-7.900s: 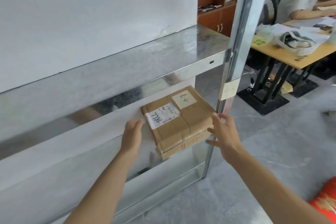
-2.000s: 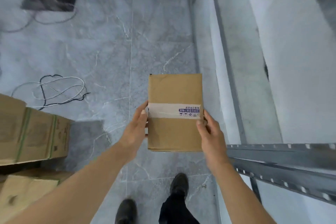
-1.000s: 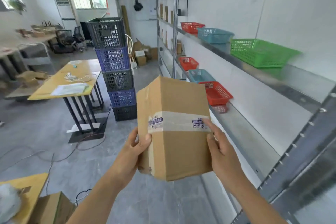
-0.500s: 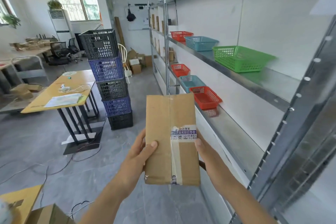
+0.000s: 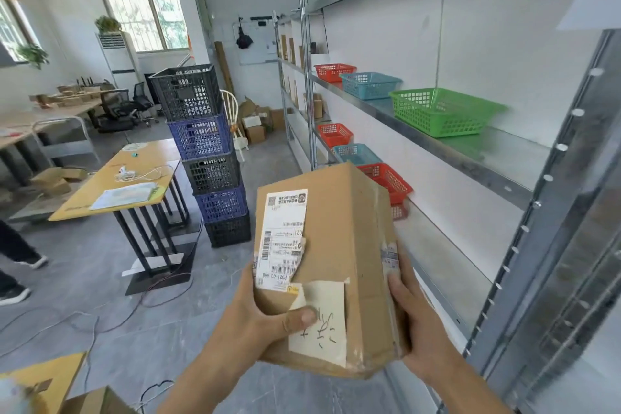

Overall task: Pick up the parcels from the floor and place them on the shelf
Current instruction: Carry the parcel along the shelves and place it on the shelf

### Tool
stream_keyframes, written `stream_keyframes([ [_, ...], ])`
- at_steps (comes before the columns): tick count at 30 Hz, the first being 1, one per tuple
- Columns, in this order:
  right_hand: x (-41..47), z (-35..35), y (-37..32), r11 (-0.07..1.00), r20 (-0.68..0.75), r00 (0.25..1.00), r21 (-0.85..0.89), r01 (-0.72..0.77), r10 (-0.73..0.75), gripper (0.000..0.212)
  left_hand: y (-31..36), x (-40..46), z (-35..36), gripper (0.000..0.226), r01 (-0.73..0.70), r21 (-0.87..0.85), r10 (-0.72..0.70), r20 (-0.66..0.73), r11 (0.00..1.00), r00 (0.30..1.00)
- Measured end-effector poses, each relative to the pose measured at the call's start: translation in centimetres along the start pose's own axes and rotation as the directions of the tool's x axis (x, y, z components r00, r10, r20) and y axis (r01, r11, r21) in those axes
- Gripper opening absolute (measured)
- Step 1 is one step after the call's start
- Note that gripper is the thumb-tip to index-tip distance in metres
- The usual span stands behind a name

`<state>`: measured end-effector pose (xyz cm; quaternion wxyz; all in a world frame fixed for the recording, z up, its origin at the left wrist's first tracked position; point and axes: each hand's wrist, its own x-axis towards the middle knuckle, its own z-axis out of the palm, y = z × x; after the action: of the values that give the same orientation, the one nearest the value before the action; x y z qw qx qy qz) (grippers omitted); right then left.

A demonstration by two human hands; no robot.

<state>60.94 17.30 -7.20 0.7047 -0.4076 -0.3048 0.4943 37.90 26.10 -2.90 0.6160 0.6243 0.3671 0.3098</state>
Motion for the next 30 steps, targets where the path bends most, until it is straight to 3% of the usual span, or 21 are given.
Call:
stream_keyframes([
  [2, -0.1, 0.4, -0.4, 0.978, -0.006, 0.997, -0.194, 0.073, -0.075, 0.049, 0.0, -0.5, -0.4, 0.096, 0.062, -0.043, -0.059, 0.074, 0.997, 0.996],
  [4, 0.1, 0.8, -1.0, 0.884, -0.016, 0.988, -0.45, 0.13, -0.154, 0.036, 0.2, -0.8, -0.7, 0.089, 0.069, -0.061, -0.061, 0.119, 0.996, 0.991],
  [8, 0.8, 0.0, -1.9, 0.696, 0.039, 0.954, -0.676, 0.243, -0.296, 0.044, 0.2, -0.5, -0.6, 0.09, 0.037, -0.104, -0.032, 0.05, 0.994, 0.998],
  [15, 1.6, 0.8, -4.3, 0.697, 0.017, 0.935, -0.661, 0.276, -0.355, 0.033, 0.1, 0.3, 0.1, 0.081, 0.033, -0.171, -0.024, 0.055, 0.985, 0.998],
  [21, 2.9, 0.7, -6.7, 0.765, 0.017, 0.954, -0.594, 0.25, -0.298, 0.077, 0.2, 1.1, -0.5, 0.087, -0.021, -0.153, 0.027, 0.041, 0.988, 0.999],
  [25, 3.6, 0.6, -7.6, 0.782, 0.007, 0.967, -0.586, 0.211, -0.255, 0.078, 0.3, 1.3, -0.8, 0.094, -0.05, -0.105, 0.056, 0.059, 0.993, 0.997],
  [30, 4.1, 0.4, -7.9, 0.785, 0.017, 0.978, -0.594, 0.176, -0.207, 0.096, -0.5, 1.5, -1.6, 0.096, -0.063, -0.03, 0.065, 0.057, 0.998, 0.996],
])
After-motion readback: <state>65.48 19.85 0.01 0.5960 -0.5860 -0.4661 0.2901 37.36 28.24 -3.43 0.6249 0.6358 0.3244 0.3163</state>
